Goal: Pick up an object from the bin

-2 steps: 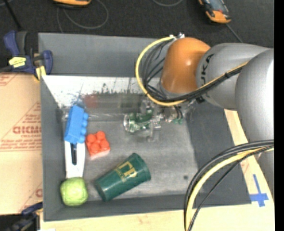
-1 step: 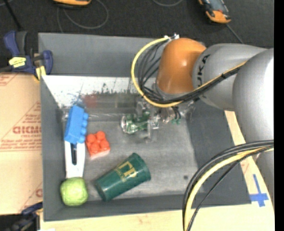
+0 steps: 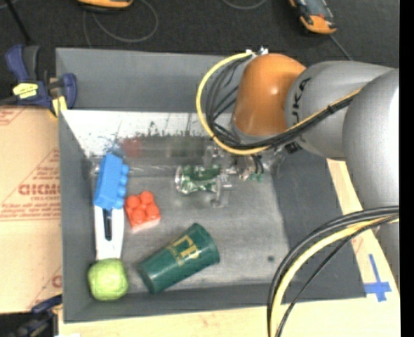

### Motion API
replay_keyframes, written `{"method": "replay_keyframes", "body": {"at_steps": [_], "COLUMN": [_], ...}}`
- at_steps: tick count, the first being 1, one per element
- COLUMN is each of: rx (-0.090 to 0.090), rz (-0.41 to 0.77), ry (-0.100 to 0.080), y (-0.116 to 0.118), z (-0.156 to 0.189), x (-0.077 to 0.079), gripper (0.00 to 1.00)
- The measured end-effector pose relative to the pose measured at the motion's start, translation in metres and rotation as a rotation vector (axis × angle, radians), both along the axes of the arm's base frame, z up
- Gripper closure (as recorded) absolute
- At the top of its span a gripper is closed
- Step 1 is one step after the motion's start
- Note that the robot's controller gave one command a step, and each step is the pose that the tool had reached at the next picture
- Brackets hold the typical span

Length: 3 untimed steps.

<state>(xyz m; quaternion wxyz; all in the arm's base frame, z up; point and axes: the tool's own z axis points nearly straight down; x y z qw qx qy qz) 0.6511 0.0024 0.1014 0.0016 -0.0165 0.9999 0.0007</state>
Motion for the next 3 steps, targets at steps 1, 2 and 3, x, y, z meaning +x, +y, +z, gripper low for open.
{"method": "replay_keyframes", "body": {"at_steps": [1, 2, 3], "rx": [-0.003, 0.001, 0.001], "rz": [0.107, -0.052, -0.051], "ry": [-0.009, -0.020, -0.020], "y": [-0.0021, 0.0061, 0.0061], "z": [-0.0216, -0.0214, -0.0215], "x": [0.0046, 0.0061, 0.0060], "gripper": [0.00, 1.00, 1.00]}}
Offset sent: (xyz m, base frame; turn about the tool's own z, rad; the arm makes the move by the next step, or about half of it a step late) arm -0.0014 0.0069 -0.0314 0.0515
